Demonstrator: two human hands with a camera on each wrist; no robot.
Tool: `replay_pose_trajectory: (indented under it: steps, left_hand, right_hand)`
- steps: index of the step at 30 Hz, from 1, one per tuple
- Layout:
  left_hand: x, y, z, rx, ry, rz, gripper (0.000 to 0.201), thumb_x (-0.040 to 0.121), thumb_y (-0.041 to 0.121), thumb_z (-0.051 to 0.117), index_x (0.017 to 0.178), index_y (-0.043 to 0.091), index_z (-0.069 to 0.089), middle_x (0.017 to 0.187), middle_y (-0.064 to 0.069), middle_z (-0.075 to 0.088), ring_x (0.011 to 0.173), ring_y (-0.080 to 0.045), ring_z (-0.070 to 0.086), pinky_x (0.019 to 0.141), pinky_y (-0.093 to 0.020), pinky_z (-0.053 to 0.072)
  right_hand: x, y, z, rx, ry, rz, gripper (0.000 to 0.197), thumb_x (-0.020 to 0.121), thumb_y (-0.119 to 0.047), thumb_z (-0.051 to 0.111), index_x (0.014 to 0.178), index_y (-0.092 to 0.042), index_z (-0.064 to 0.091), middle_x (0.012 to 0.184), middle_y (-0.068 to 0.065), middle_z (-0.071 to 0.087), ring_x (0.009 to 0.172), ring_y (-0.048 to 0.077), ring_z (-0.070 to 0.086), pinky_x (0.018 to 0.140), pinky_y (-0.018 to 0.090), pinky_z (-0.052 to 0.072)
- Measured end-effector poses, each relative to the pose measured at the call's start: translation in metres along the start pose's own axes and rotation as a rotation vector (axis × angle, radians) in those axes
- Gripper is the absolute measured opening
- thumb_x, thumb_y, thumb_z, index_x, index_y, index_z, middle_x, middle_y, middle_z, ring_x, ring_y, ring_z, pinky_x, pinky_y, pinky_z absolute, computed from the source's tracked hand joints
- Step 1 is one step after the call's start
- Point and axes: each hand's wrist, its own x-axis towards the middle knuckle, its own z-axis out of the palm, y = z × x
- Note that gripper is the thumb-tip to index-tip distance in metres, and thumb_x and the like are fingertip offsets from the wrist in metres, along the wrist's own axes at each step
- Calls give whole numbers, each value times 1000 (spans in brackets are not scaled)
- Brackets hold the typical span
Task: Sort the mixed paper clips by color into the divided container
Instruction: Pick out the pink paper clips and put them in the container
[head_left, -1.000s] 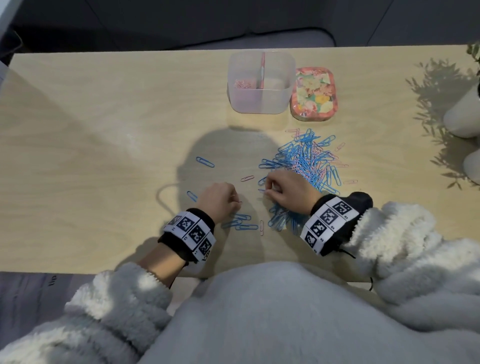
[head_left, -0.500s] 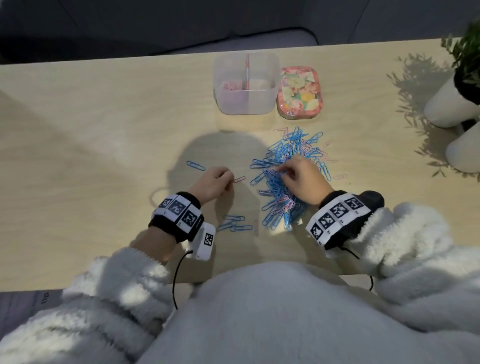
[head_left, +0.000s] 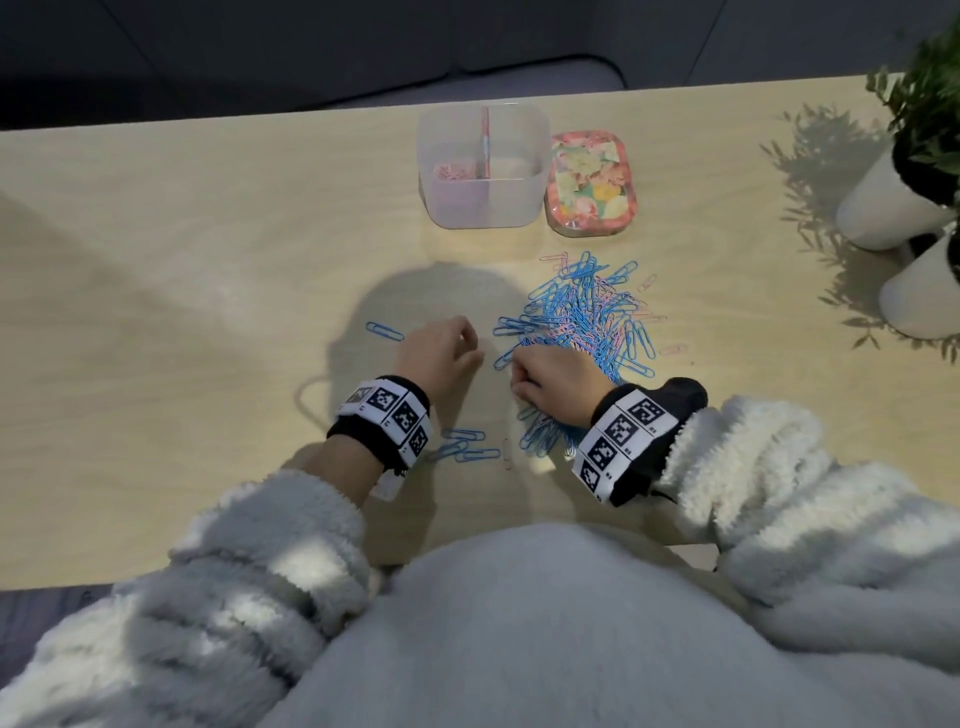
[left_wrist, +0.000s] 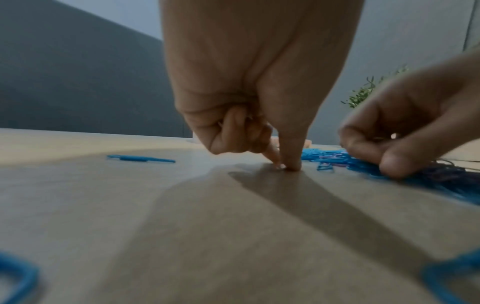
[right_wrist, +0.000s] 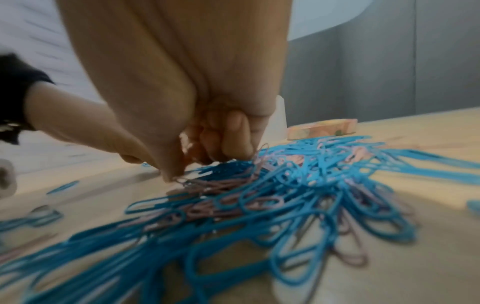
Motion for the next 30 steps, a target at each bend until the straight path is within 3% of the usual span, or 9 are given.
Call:
replay_pose_trajectory:
  steps: [4, 7, 12, 16, 18, 20, 22, 25, 30]
  left_hand:
    - [-3, -8, 2, -23, -42, -14, 15, 89, 24, 53, 93, 10, 57, 97, -12, 64, 92, -30, 58, 72, -34, 40]
    - [-7, -9, 3, -115, -52, -13, 10, 89, 17, 48, 87, 8, 52, 87, -11, 59, 83, -28, 55, 69, -32, 38]
    - [-3, -6, 1, -483, -77, -113, 15, 89, 17, 54, 75, 13, 53, 68, 2, 58, 62, -15, 54, 57, -25, 43]
    - [-1, 4, -5, -716, -167, -122, 8, 91, 13, 55, 86, 11, 61, 70, 2, 62, 50, 6, 55, 50, -8, 42]
    - [1, 11, -6, -822, -237, -163, 14, 93, 9, 50, 103, 9, 60, 70, 1, 59, 48, 4, 51, 44, -5, 36]
    - [5, 19, -6, -927, -292, -265, 21, 93, 5, 41, 98, 12, 60, 67, 0, 54, 44, 0, 45, 40, -9, 32]
    - [8, 28, -6, -1010, -334, -352, 24, 92, 9, 37, 79, 16, 55, 63, 0, 46, 38, -2, 42, 38, -13, 27]
    - [13, 38, -3, -874, -317, -285, 31, 93, 24, 46, 62, 17, 45, 60, 0, 42, 43, -7, 41, 40, -17, 25]
    - [14, 52, 13, -479, -245, -49, 33, 92, 34, 50, 69, 11, 49, 59, -2, 45, 56, -16, 42, 58, -27, 35]
  right_hand:
    - [-16, -6, 6, 245, -9, -159, 9, 87, -4, 45, 88, -13, 43, 65, -12, 38, 57, 3, 36, 56, 18, 30]
    - [-28, -9, 15, 161, -74, -151, 18, 88, -11, 43, 105, -12, 50, 60, -10, 44, 57, 9, 43, 62, 25, 33]
    - [-34, -14, 17, -181, -156, -226, 19, 87, -33, 53, 103, -26, 61, 105, -5, 67, 101, 18, 60, 79, 33, 44]
    - [-36, -9, 14, -302, -201, -246, 25, 93, -33, 45, 107, -21, 62, 112, 0, 63, 106, 22, 57, 79, 34, 41]
    - [-38, -9, 15, -303, -253, -215, 24, 94, -30, 44, 106, -16, 59, 112, 4, 63, 105, 25, 58, 80, 35, 42]
    - [-40, -7, 18, -279, -282, -187, 22, 94, -26, 43, 105, -11, 54, 110, 9, 62, 101, 28, 58, 81, 37, 43]
    - [-43, -2, 19, -154, -248, -169, 15, 93, -22, 44, 96, -8, 50, 98, 11, 61, 87, 29, 57, 74, 38, 43]
    - [-46, 17, 8, 285, -3, -104, 4, 85, -5, 53, 83, -9, 52, 71, 3, 52, 58, 5, 45, 58, 22, 36]
    - [-41, 50, -24, 928, 189, 252, 23, 90, 5, 42, 86, -13, 56, 67, 2, 55, 40, 1, 48, 37, 15, 33]
